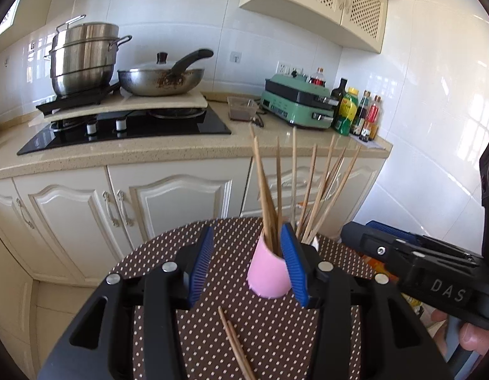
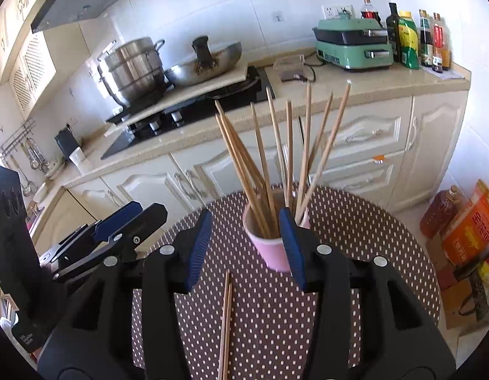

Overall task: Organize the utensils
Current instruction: 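Move both tools back to the last loose chopsticks on the cloth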

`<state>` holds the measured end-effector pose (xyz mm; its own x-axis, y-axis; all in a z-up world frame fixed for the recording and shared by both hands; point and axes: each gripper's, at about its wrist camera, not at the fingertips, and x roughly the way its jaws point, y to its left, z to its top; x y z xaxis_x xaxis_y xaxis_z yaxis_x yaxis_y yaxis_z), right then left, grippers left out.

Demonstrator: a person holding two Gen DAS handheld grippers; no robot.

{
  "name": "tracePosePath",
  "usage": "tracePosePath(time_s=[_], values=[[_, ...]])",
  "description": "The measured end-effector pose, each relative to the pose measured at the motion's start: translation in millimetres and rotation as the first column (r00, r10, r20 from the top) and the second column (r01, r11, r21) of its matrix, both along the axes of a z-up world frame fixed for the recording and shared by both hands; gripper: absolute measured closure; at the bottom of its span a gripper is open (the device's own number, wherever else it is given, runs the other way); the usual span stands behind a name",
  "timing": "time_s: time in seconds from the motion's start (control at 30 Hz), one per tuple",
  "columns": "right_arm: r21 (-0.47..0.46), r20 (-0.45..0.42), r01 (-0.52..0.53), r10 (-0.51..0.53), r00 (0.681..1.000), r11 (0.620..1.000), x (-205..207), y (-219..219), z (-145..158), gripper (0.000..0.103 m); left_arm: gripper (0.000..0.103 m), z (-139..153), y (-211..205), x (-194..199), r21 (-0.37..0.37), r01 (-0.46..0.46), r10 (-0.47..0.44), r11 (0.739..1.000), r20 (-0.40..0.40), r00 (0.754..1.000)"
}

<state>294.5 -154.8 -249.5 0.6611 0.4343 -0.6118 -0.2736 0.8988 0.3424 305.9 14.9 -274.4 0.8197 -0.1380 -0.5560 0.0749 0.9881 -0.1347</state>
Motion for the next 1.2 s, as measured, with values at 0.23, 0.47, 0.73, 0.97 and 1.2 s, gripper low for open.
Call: tracePosePath(time_s=[0.23, 0.47, 0.73, 0.97, 1.2], values=[[-0.067, -0.086, -0.023, 0.018, 0.996, 0.997, -19, 15, -35, 0.059, 0.059, -42, 20, -13, 0.017, -0.026, 0.028, 1.000, -0.139, 0.990], [-0.143, -0.248, -0.087, 0.049, 0.968, 0.986, -36, 40, -87, 0.059, 0.059, -79, 41, -24, 0.033, -0.053, 0.060, 0.998, -0.256, 0.965], [-0.213, -0.394, -0.164, 0.069, 0.917, 0.963, -46, 65, -133, 0.059, 0.059, -103, 51, -32, 0.013, -0.070, 0.071, 0.997, -0.339, 0.938], [-0.258, -0.435, -0.195, 0.067, 0.898, 0.946, -49, 79, -152, 0.059, 0.059, -108, 50, -32, 0.012, -0.061, 0.061, 0.998, -0.362, 0.930], [-0.279, -0.451, -0.208, 0.063, 0.890, 0.937, -52, 92, -164, 0.059, 0.059, -111, 51, -33, 0.018, -0.060, 0.062, 0.998, -0.373, 0.926]])
